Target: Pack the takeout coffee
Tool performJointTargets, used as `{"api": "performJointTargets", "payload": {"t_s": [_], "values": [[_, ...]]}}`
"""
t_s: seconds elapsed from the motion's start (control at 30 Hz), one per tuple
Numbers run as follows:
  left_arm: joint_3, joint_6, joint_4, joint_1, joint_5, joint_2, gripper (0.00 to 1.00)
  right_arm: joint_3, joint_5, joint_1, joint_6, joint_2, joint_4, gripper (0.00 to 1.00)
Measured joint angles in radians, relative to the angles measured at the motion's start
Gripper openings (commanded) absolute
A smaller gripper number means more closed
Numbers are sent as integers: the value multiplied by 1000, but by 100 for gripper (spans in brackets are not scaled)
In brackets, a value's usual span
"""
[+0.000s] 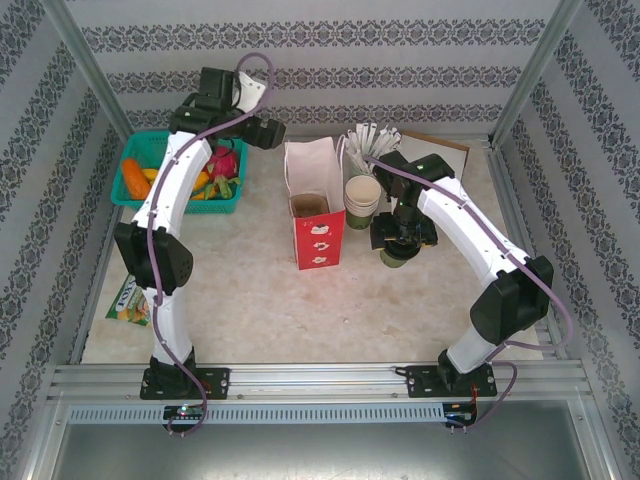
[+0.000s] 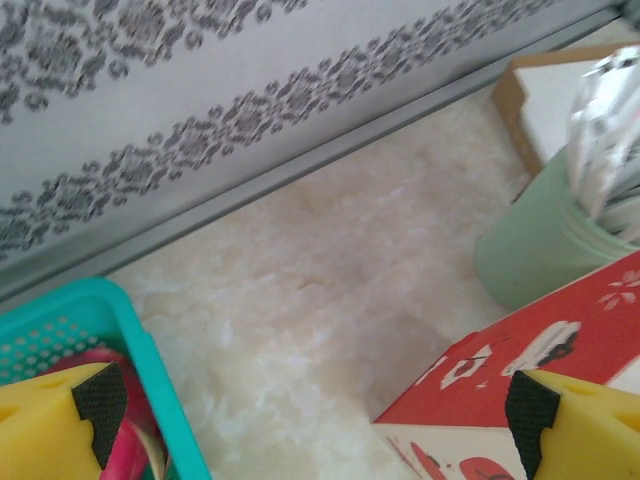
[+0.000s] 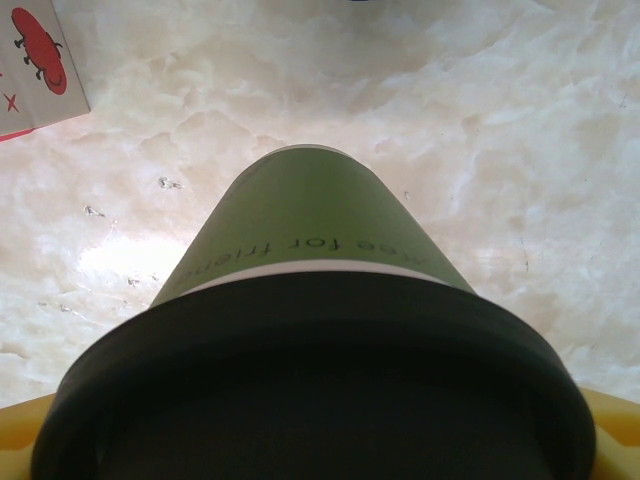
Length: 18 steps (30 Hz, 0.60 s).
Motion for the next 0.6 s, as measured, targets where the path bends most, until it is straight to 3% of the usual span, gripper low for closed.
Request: {"api": "performJointTargets", "payload": {"t_s": [0.17,0.27,0.37,0.6], "values": [[140,126,-88,12,238,77,97,0,0,6,0,0,0,73],[169,175,-126,8,318,113,94,0,0,11,-1,0,1,73],[170,203,-151,8,365,138,89,0,0,14,-1,0,1,73],[170,219,-179,8,446,168,67,2,0,15,-1,0,1,73]]}}
